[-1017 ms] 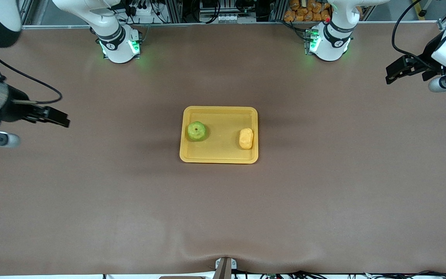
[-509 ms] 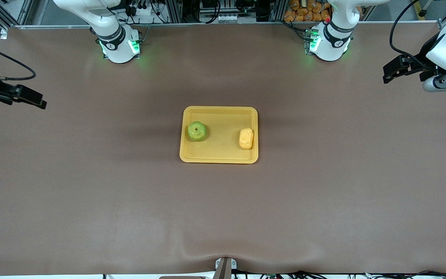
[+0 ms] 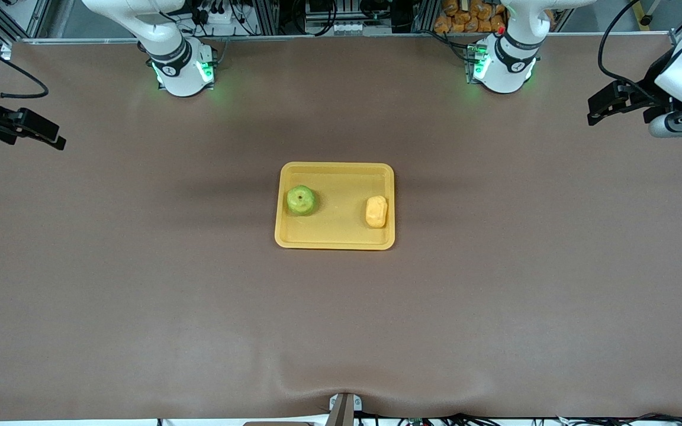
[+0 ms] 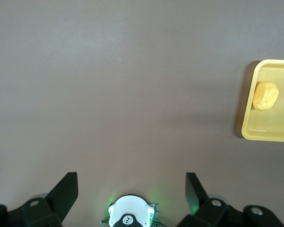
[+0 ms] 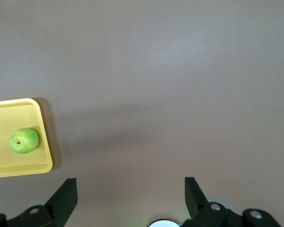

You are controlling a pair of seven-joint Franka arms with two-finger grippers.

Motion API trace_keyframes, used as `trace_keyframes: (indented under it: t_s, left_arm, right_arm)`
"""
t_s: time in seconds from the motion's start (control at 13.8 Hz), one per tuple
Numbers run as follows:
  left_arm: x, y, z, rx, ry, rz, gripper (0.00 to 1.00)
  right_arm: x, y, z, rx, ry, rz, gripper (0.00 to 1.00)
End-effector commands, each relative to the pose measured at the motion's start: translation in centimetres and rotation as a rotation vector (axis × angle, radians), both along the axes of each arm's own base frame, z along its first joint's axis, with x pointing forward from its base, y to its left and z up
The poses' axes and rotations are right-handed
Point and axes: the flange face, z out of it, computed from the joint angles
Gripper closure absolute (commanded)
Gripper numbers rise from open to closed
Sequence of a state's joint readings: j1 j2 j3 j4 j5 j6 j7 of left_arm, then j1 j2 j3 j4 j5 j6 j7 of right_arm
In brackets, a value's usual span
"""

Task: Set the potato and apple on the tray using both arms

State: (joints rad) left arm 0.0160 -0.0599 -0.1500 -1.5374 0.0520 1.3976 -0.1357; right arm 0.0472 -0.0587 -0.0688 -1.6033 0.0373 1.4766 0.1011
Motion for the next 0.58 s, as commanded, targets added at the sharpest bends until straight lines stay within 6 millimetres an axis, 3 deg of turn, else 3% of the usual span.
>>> trace_keyframes:
  t_s: [0.0, 0.51]
  left_arm:
    - [-0.81, 1.13, 0.48, -0.022, -0.012, -0.004, 0.0]
    - [-0.6, 1.04, 0.92, -0.026, -0.021, -0.018, 0.0]
  right_arm:
    - [-0.58, -0.74, 0.29, -0.013, -0.031, 0.048, 0.0]
    - [-0.39, -1.39, 0.61, -0.014, -0.039, 0.037, 0.0]
